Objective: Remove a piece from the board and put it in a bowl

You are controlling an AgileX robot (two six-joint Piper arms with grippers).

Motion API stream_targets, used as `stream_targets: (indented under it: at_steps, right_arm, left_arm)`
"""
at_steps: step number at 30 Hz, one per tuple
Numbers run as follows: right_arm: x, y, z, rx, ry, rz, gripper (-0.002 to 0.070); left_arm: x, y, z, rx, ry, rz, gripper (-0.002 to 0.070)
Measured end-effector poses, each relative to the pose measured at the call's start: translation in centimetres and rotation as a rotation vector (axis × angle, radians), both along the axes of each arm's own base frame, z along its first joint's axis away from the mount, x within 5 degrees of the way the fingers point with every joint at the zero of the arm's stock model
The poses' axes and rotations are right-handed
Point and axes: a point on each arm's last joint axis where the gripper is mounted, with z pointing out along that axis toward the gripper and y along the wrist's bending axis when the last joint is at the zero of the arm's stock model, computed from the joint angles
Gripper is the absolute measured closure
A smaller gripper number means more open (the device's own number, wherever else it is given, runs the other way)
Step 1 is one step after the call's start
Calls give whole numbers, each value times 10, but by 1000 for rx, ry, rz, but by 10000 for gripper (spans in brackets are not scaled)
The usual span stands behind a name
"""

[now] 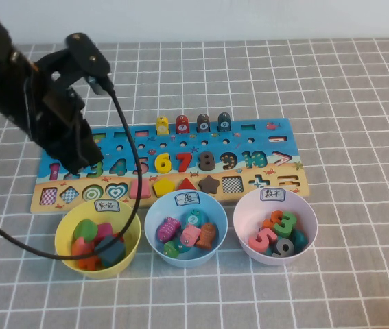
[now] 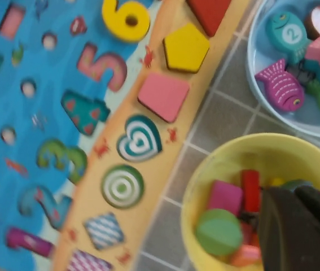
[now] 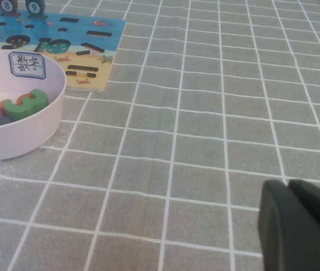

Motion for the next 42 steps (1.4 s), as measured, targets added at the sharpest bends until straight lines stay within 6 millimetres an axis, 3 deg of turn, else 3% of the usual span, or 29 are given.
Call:
stream_targets:
  at_steps: [5, 10, 18, 23, 26, 33, 36, 42]
  right_arm:
    - [0, 0, 0, 0, 0, 0, 694]
    - [0, 0, 0, 0, 0, 0, 694]
    - [0, 0, 0, 0, 0, 0, 694]
    - [0, 0, 0, 0, 0, 0, 694]
    - [0, 0, 0, 0, 0, 0, 694]
    - [0, 0, 0, 0, 0, 0, 694]
    - [0, 0, 0, 0, 0, 0, 694]
    - [0, 0, 0, 0, 0, 0, 694]
  left_arm:
    - [26, -7, 0, 50, -59, -207, 680]
    - [43, -18, -17, 99, -58, -319, 680]
    - [43, -57, -51, 194, 0, -460, 680]
    - [43, -62, -56, 219, -5, -495, 672]
    - [46, -61, -57, 238, -30, -503, 610]
    - [56, -65, -71, 242, -53, -501, 324]
    - [61, -67, -80, 244, -56, -504, 284]
    - [65, -68, -95, 255, -41, -544, 270]
